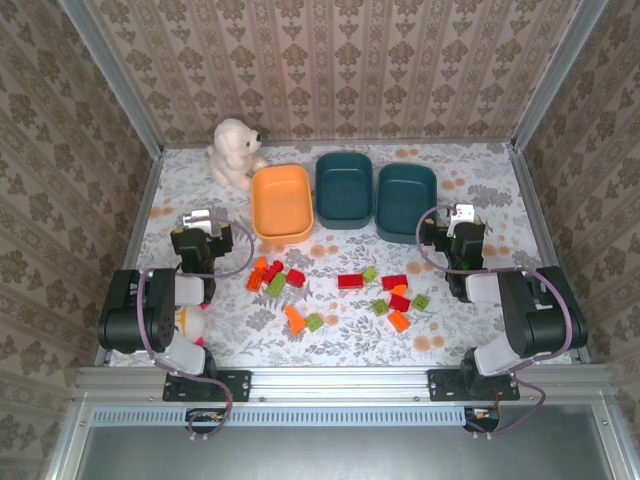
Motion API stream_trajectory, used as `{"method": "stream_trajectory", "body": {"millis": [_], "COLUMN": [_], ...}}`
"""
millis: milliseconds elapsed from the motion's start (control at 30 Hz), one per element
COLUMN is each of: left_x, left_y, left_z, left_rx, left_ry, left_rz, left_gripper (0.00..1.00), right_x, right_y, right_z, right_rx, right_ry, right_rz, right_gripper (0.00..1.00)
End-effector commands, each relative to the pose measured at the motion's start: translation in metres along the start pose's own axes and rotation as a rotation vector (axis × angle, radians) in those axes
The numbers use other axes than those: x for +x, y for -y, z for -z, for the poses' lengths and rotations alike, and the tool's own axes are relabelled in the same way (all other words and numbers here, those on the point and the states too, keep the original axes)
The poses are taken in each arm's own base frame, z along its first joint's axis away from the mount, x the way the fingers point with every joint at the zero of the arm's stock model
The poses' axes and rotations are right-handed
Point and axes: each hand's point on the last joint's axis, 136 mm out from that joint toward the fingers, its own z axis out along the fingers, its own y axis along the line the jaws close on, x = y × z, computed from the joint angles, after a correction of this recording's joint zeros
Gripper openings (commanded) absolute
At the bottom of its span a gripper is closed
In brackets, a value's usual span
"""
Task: Sort the legos into containers by color
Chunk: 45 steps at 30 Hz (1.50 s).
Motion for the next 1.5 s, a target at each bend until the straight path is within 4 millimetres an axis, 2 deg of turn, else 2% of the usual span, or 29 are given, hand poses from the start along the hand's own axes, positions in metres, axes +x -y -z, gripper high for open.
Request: {"method": "stream_trajectory", "body": {"millis": [0,67,100,133,200,233,267,300,333,367,433,500,633,733,833,900,1067,1133,1333,1467], "left_x": [-0.042,-0.077,-0.098,-0.118,-0.145,-0.148,-0.124,-0.111,-0.088,-0.079,-0.072,-0.06,-0.051,-0.027,-0.003,-0.001,-0.019,-0.025,-0.049,-0.061], "left_y": [0.001,0.007,0.012,0.016,0.012,0.007,0.0,-0.005,-0.006,0.008,0.049,0.073,0.116,0.142,0.159,0.175,0.199,0.204,0.22,0.226], "left_z": [0.027,0.05,0.062,0.074,0.092,0.098,0.107,0.117,0.125,0.12,0.108,0.112,0.144,0.173,0.197,0.212,0.232,0.233,0.237,0.236], "left_rx": [-0.073,-0.089,-0.061,-0.043,-0.057,-0.06,-0.098,-0.139,-0.173,-0.102,0.155,0.227,0.332,0.429,0.545,0.672,0.885,0.925,1.024,1.029], "left_ry": [0.088,0.155,0.197,0.221,0.211,0.142,-0.041,-0.156,-0.279,-0.34,-0.438,-0.534,-0.647,-0.769,-0.881,-0.92,-0.91,-0.898,-0.799,-0.754], "left_rz": [-0.071,-0.032,0.011,0.04,0.188,0.351,0.529,0.689,0.741,0.787,0.858,0.832,0.537,0.408,0.353,0.366,0.376,0.374,0.377,0.356], "left_gripper": [1.0,1.0,1.0,1.0,1.0,1.0,1.0,1.0,1.0,1.0,1.0,1.0,1.0,1.0,1.0,1.0,1.0,1.0,1.0,1.0], "right_x": [-0.068,-0.126,-0.16,-0.184,-0.198,-0.188,-0.167,-0.154,-0.148,-0.141,-0.117,-0.096,-0.038,0.007,0.033,0.046,0.082,0.094,0.117,0.124], "right_y": [0.005,0.004,0.007,0.015,0.023,0.028,0.035,0.03,0.015,0.001,-0.003,-0.013,-0.03,-0.035,-0.044,-0.051,-0.058,-0.061,-0.065,-0.068], "right_z": [0.022,0.048,0.065,0.08,0.098,0.108,0.117,0.119,0.116,0.118,0.132,0.144,0.172,0.188,0.191,0.189,0.182,0.177,0.169,0.161], "right_rx": [0.07,0.061,0.078,0.099,0.113,0.156,0.234,0.223,0.131,0.07,0.108,0.105,0.129,0.135,0.078,0.045,0.058,0.056,0.074,0.066], "right_ry": [0.061,0.178,0.228,0.217,0.085,-0.049,-0.16,-0.245,-0.307,-0.361,-0.475,-0.596,-0.864,-1.023,-1.085,-1.118,-1.206,-1.217,-1.238,-1.24], "right_rz": [-0.014,-0.081,-0.158,-0.275,-0.452,-0.534,-0.611,-0.65,-0.62,-0.59,-0.579,-0.558,-0.495,-0.486,-0.495,-0.493,-0.529,-0.563,-0.599,-0.599], "right_gripper": [1.0,1.0,1.0,1.0,1.0,1.0,1.0,1.0,1.0,1.0,0.95,0.87,0.84,0.82,0.82,0.82,0.79,0.73,0.69,0.67]}}
